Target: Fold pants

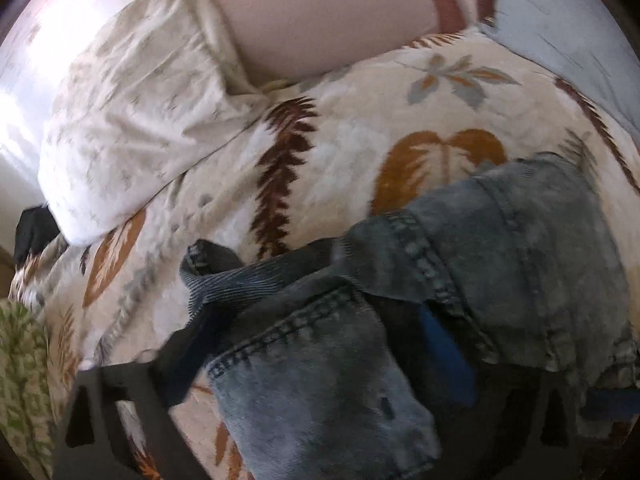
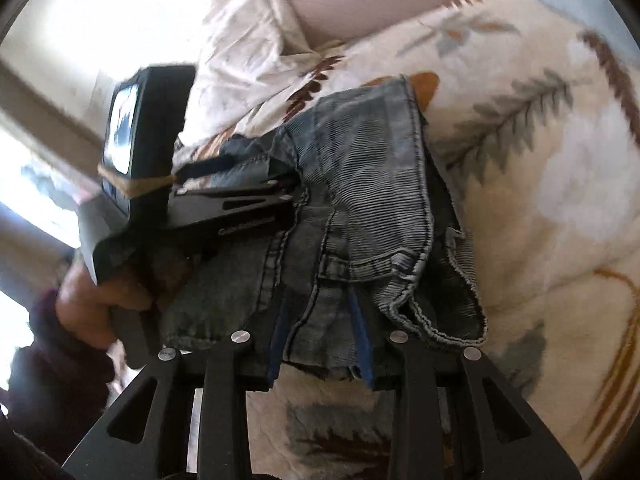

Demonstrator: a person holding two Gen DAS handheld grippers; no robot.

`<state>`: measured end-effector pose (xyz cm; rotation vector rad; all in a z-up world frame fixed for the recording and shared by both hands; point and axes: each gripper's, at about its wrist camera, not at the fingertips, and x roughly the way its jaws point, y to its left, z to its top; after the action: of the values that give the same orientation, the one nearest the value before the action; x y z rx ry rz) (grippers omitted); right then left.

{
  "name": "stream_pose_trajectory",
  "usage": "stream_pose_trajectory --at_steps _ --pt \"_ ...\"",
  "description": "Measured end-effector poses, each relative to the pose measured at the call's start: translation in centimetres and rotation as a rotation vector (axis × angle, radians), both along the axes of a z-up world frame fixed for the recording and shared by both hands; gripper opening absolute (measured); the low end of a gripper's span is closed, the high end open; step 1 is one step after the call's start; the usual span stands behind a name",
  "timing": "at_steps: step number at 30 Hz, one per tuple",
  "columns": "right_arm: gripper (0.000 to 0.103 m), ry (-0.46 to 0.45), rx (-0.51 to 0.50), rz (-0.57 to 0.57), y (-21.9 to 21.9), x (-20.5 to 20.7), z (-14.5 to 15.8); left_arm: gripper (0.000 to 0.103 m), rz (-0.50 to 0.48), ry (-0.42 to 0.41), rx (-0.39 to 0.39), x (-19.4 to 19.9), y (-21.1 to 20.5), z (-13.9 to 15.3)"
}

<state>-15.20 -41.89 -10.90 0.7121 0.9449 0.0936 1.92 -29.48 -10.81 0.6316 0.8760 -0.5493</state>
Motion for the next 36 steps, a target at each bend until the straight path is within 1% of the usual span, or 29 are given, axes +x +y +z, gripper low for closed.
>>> stream_pose_trajectory --at_steps 3,5,7,8,10,12,14,15,18,20,22,26,29,31,34,36 --pt "0.026 0.004 0.038 -0.011 -0.6 0.2 -0.6 0.103 0.011 0.018 -0.075 0.2 1.2 0.3" --pt "0.026 0.003 0.042 -0.010 -0.7 0.2 -0.6 0.099 0.013 0.012 -0.123 -0.4 2.3 1.0" --pt "0.027 0.000 0.038 0.000 -0.6 0.1 -0.3 0.091 0.021 -0.012 -0.146 -1.3 3.3 2.1" --pt "0.028 -0.002 0.033 0.008 -0.6 0.3 -0.3 0.091 0.027 -0.024 -0.162 -1.9 4.1 3.0" --pt "0.031 -0.014 0.033 0.024 -0.5 0.3 0.2 0.091 0.026 -0.047 -0.204 -3.2 5.7 4.8" --pt "0.032 -0.023 0.044 0.030 -0.6 0.3 0.9 0.092 0.023 -0.079 -0.237 -4.7 7.6 6.4" --pt "0.035 -0.066 0.028 0.028 -0.6 -0.1 2.2 0.092 0.027 -0.096 -0.249 -6.2 9.4 7.2" --pt "0.039 -0.103 0.014 0.025 -0.6 -0.3 3.1 0.092 0.024 -0.091 -0.251 -6.9 10.0 7.2" --pt "0.039 -0.192 -0.033 0.004 -0.5 -0.7 5.4 0.092 0.010 -0.072 -0.239 -8.8 11.2 6.3" --pt "0.039 -0.223 -0.052 -0.030 -0.6 -0.5 6.3 0.092 0.004 -0.065 -0.232 -9.4 11.5 5.4" --pt "0.043 -0.245 -0.075 -0.074 -0.8 -0.1 6.8 0.092 0.005 -0.061 -0.236 -9.8 11.5 4.7" --pt "0.044 -0.257 -0.116 -0.103 -1.3 1.6 7.1 0.092 0.007 -0.002 -0.260 -9.2 11.4 3.9" --pt "0.044 -0.259 -0.092 -0.130 -2.3 2.9 6.3 0.093 0.022 0.054 -0.280 -8.6 11.6 2.8" --pt "0.044 -0.235 -0.083 -0.130 -2.6 4.0 5.6 0.096 0.041 0.094 -0.292 -7.9 11.7 2.0" --pt "0.044 -0.192 -0.121 -0.118 -2.6 5.6 4.8 0.099 0.051 0.106 -0.292 -7.7 11.6 1.8" --pt "0.044 -0.144 -0.112 -0.108 -2.6 6.7 3.6 0.101 0.057 0.103 -0.283 -7.6 11.4 1.6"
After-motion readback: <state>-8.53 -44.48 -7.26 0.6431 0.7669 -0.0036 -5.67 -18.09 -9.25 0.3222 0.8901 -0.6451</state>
